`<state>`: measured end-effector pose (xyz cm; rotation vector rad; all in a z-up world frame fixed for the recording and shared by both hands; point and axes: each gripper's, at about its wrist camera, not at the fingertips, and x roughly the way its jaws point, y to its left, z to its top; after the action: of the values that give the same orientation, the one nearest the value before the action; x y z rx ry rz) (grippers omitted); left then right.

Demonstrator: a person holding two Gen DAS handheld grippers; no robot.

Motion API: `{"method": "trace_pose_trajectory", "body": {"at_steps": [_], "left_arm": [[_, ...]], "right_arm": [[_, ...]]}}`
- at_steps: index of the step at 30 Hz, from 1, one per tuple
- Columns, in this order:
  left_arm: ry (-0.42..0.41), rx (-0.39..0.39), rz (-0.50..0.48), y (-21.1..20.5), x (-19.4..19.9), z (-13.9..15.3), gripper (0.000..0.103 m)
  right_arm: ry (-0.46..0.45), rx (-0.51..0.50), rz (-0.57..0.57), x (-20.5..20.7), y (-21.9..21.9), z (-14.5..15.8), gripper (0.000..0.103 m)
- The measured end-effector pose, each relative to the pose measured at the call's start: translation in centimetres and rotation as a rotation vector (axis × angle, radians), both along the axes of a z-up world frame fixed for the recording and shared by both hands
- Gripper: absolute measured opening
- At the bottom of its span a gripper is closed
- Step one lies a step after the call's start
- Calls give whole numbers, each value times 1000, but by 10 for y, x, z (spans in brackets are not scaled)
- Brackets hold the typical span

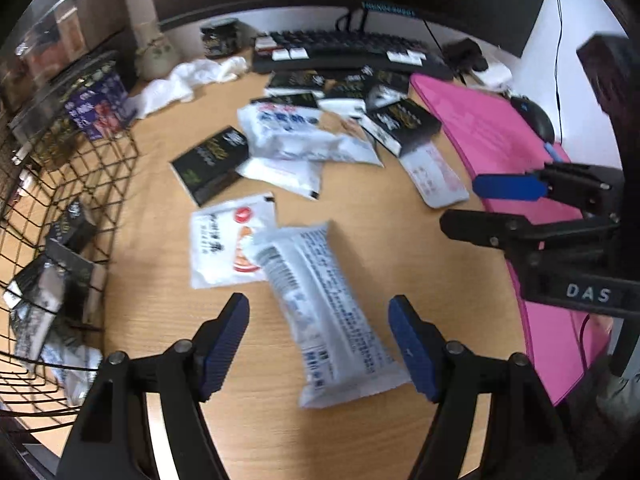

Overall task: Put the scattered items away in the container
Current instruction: 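Grasp a white snack-bar packet with the left tool and lift it, then grasp a black Face tissue pack with the right tool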

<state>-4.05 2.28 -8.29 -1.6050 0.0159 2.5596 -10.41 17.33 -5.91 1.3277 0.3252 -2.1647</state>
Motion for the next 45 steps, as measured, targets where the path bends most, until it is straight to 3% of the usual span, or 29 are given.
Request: {"method": "trace_pose_trajectory", "body": {"at_steps": [2, 5, 14, 22, 31, 38, 45], "left_arm": [[-18, -17, -3, 1, -3, -6, 45], [-23, -43, -4, 1, -7, -10, 41], [42, -50, -10, 1, -34, 18, 40], [71, -30, 2, -6, -65, 33, 40], [61, -23, 6, -13, -78, 28, 40], [56, -10, -4, -16, -82, 27, 40], [52, 0, -1, -21, -84, 25, 40]], "right_arm": [[-9, -8, 9, 0, 0, -1, 53], [-11, -13, 8, -2, 1, -4, 53], [-11, -74, -65, -28, 11, 3, 53], [18, -18, -74, -69, -1, -5, 54], [47, 3, -63, -97, -19, -10, 63], [16, -48, -129, -122, -26, -10, 67], [21, -23, -176, -139, -43, -13, 68]]}}
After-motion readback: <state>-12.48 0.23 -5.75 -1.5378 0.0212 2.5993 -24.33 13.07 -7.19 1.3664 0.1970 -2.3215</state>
